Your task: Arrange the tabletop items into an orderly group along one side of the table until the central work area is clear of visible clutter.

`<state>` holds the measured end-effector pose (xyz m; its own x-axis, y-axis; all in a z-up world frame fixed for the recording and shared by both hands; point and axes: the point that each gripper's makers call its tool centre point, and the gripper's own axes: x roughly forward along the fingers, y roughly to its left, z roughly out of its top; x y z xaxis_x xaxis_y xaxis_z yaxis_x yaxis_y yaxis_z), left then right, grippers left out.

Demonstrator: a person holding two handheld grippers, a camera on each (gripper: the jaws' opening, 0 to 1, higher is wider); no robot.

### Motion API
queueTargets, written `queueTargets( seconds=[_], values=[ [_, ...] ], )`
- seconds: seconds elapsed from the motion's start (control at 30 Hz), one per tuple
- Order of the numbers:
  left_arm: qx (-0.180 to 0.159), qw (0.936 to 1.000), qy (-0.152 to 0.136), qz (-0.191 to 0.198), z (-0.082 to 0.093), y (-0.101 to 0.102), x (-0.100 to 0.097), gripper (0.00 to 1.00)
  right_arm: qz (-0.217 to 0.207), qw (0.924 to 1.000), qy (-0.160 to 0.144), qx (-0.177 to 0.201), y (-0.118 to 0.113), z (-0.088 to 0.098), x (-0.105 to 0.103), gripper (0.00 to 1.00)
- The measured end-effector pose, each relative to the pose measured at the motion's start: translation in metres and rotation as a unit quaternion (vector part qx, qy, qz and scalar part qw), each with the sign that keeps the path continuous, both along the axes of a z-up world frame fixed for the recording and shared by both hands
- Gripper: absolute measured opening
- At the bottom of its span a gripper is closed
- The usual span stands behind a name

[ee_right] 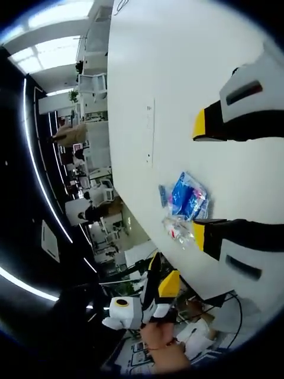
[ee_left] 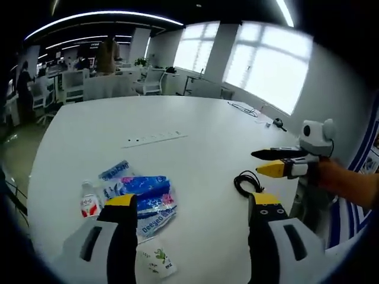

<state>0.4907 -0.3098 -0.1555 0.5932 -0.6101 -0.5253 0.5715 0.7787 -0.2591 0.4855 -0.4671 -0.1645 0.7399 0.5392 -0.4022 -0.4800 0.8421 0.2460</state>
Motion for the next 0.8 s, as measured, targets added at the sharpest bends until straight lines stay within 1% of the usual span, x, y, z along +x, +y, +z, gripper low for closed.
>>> queueTargets(
  seconds=[0.23, 0.37, 0.63, 0.8],
  values=[
    [0.012, 0.9999, -0.004, 0.003, 0.0, 0.017, 0.004, 0.78, 0.009, 1.0, 0.0, -0.002, 0.014, -0.002, 0.002, 0.51],
    [0.02, 0.9998, -0.003, 0.003, -0.004, 0.026, 0.008, 0.77, 0.011, 0.9999, 0.003, -0.004, 0.02, -0.004, 0.003, 0.5],
    [0.034, 0.9994, -0.001, 0.004, -0.012, 0.039, 0.018, 0.76, 0.018, 0.9997, 0.013, -0.008, 0.029, -0.015, 0.009, 0.5],
    [0.037, 0.9993, 0.003, 0.008, -0.019, 0.047, 0.027, 0.75, 0.024, 0.9994, 0.02, -0.012, 0.034, -0.024, 0.019, 0.49]
  ],
)
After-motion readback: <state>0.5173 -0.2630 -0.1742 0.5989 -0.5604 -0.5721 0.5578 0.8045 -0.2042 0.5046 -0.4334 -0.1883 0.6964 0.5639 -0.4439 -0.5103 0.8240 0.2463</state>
